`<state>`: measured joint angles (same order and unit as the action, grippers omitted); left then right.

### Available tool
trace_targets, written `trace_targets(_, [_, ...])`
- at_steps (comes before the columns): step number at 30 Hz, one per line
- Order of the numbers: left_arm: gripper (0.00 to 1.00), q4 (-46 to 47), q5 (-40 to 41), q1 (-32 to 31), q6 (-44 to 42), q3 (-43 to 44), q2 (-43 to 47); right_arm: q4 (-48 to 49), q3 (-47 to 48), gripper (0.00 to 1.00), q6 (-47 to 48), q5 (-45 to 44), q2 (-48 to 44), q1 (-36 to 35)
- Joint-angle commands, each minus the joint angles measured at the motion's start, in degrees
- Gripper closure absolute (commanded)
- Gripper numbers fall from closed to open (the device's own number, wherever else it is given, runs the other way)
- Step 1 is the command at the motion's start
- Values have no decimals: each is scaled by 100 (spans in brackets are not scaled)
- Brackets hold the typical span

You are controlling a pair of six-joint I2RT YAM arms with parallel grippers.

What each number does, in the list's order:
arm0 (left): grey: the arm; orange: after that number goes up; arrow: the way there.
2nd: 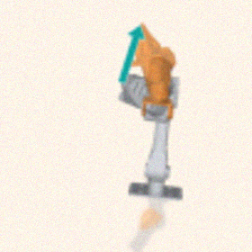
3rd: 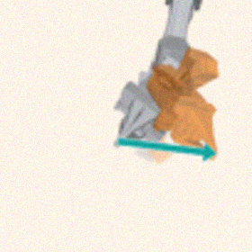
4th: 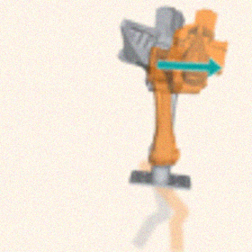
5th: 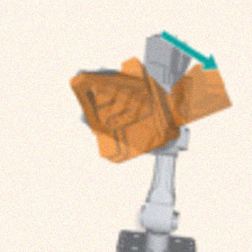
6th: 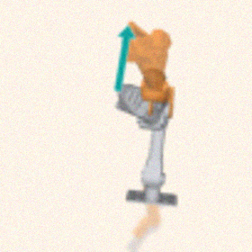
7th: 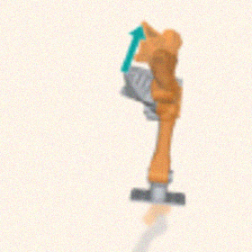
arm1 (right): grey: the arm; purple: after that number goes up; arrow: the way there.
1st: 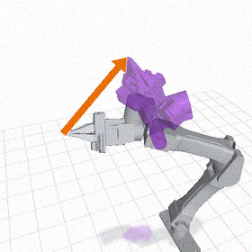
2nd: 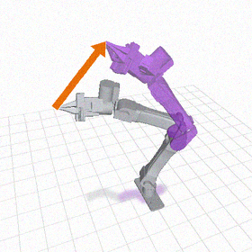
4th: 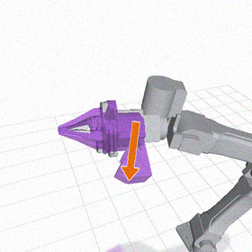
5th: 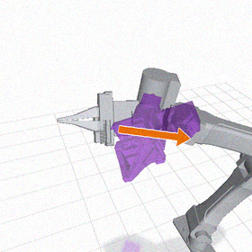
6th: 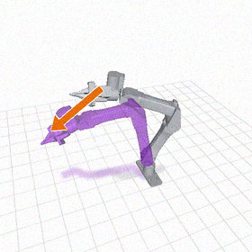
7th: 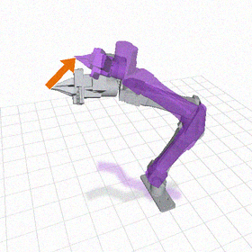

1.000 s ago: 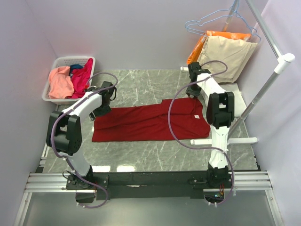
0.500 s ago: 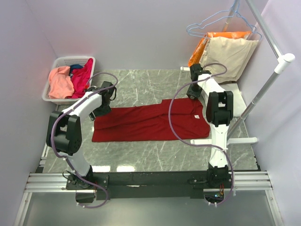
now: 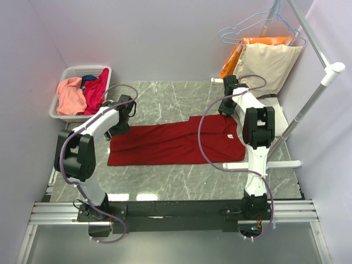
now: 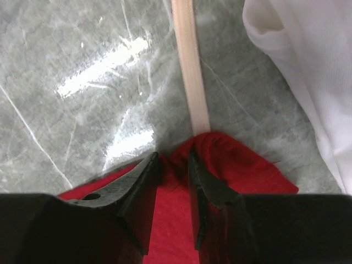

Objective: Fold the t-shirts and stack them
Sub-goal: Fold the tshirt

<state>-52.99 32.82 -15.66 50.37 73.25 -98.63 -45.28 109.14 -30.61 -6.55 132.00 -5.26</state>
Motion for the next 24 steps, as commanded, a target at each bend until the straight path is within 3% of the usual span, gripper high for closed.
trace_targets(1, [29,35,-21,-7,-80,172,-33,45,-121,65,-68,-30,-500,-10])
trace_targets(15, [28,87,-56,-7,-141,224,-121,177,-315,67,-24,136,-632,-37])
trace_targets(21, [28,61,-39,-7,-159,268,-157,186,-280,81,-33,364,-474,-46])
trace_targets(23, [28,52,-30,-7,-168,268,-165,168,-271,88,-24,426,-413,-54])
trace_targets(24, [28,52,-30,-7,-176,277,-165,160,-236,99,-24,435,-412,-54])
